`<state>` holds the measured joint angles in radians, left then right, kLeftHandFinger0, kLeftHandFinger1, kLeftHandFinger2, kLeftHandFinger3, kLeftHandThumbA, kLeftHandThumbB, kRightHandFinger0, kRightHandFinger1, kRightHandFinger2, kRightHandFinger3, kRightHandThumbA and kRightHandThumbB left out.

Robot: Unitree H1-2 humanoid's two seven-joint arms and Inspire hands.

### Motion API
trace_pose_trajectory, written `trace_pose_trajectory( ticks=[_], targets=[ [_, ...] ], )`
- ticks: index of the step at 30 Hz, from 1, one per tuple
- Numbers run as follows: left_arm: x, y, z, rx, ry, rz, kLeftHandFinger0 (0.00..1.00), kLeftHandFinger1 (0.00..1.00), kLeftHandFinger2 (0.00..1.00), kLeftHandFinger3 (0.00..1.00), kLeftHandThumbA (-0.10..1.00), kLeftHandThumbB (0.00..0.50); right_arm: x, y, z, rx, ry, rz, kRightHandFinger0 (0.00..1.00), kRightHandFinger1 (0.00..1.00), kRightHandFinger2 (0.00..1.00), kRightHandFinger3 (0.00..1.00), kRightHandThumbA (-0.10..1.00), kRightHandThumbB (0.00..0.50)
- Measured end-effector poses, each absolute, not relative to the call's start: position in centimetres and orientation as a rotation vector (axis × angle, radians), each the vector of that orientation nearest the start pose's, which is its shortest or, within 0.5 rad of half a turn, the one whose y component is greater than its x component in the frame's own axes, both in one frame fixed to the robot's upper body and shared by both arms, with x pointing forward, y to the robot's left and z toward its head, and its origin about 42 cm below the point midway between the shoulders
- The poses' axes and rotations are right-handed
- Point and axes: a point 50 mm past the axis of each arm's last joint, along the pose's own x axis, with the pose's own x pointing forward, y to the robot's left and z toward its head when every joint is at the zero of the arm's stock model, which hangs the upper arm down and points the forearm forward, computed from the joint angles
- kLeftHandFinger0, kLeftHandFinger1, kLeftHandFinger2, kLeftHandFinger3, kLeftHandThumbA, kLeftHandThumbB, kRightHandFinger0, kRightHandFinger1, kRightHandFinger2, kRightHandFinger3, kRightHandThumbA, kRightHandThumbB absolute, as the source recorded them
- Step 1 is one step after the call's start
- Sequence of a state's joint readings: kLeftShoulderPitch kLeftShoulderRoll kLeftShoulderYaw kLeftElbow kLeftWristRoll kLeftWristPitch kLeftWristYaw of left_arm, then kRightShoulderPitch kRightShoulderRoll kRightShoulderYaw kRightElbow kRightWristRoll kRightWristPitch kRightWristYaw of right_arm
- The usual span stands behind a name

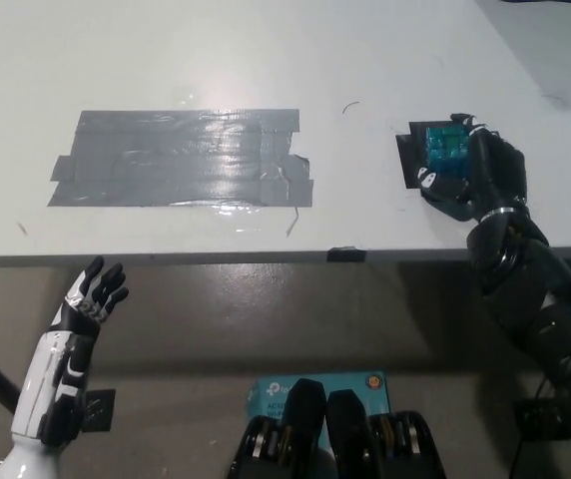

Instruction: A rubick's cube is kept in the black marked spot on the table and the robot uses its right arm to pick it up and hands it to a person

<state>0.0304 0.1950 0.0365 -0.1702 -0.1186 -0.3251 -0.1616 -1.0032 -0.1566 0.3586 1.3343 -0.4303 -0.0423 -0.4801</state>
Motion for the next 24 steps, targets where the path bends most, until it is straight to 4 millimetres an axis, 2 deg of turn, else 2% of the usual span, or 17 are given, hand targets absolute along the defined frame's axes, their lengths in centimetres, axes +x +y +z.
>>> trace_pose_trajectory(
  ticks=[2, 3, 4, 5, 8, 11, 13, 15, 17, 18, 24],
  targets=[
    [26.6, 26.9, 16.2, 0.121, -0.459, -0.154, 1.0, 1.0, 1.0, 1.0, 0.91, 0.124, 54.0, -20.9, 17.2, -1.007, 0.016, -0.161, 0.0, 0.13, 0.45, 0.35, -0.1, 0.193],
    [26.6, 26.9, 16.3, 0.121, -0.458, -0.153, 1.0, 1.0, 1.0, 1.0, 0.91, 0.124, 53.9, -21.0, 17.2, -1.009, 0.011, -0.169, 0.0, 0.13, 0.45, 0.35, -0.1, 0.193],
    [26.6, 26.9, 16.3, 0.121, -0.458, -0.153, 1.0, 1.0, 1.0, 1.0, 0.92, 0.117, 53.9, -21.0, 17.2, -1.009, 0.008, -0.174, 0.04, 0.21, 0.58, 0.41, -0.1, 0.196],
    [26.6, 26.9, 16.3, 0.121, -0.458, -0.153, 1.0, 1.0, 1.0, 1.0, 0.93, 0.118, 53.9, -21.0, 17.1, -1.009, 0.004, -0.179, 0.04, 0.3, 0.78, 0.55, -0.1, 0.213],
    [26.6, 27.0, 16.3, 0.122, -0.458, -0.152, 1.0, 1.0, 1.0, 1.0, 0.93, 0.118, 53.8, -21.0, 17.0, -1.001, -0.01, -0.196, 0.01, 0.44, 1.0, 0.76, -0.1, 0.201],
    [26.7, 27.0, 16.3, 0.122, -0.46, -0.151, 1.0, 1.0, 1.0, 1.0, 0.93, 0.111, 53.7, -21.0, 17.0, -0.991, -0.025, -0.209, 0.03, 0.56, 1.0, 0.94, -0.1, 0.192],
    [26.7, 27.0, 16.4, 0.122, -0.46, -0.151, 1.0, 1.0, 1.0, 1.0, 0.93, 0.11, 53.6, -21.0, 17.0, -0.98, -0.042, -0.222, 0.05, 0.59, 1.0, 0.99, -0.1, 0.187],
    [26.8, 27.0, 16.4, 0.122, -0.459, -0.15, 1.0, 1.0, 1.0, 1.0, 0.92, 0.104, 53.4, -21.2, 16.9, -0.945, -0.067, -0.246, 0.03, 0.56, 1.0, 0.95, -0.1, 0.2],
    [26.8, 27.0, 16.4, 0.122, -0.458, -0.15, 1.0, 1.0, 1.0, 1.0, 0.92, 0.099, 53.4, -21.3, 17.1, -0.897, -0.089, -0.267, 0.0, 0.51, 0.93, 0.9, -0.1, 0.197],
    [26.8, 27.0, 16.4, 0.122, -0.458, -0.15, 1.0, 1.0, 1.0, 1.0, 0.92, 0.096, 53.4, -21.3, 17.3, -0.874, -0.096, -0.275, 0.04, 0.5, 0.9, 0.87, -0.1, 0.197],
    [26.9, 27.0, 16.6, 0.122, -0.462, -0.149, 1.0, 1.0, 1.0, 1.0, 0.91, 0.09, 53.7, -21.4, 19.3, -0.572, -0.15, -0.359, 0.0, 0.43, 0.88, 0.88, -0.1, 0.183]
  ],
)
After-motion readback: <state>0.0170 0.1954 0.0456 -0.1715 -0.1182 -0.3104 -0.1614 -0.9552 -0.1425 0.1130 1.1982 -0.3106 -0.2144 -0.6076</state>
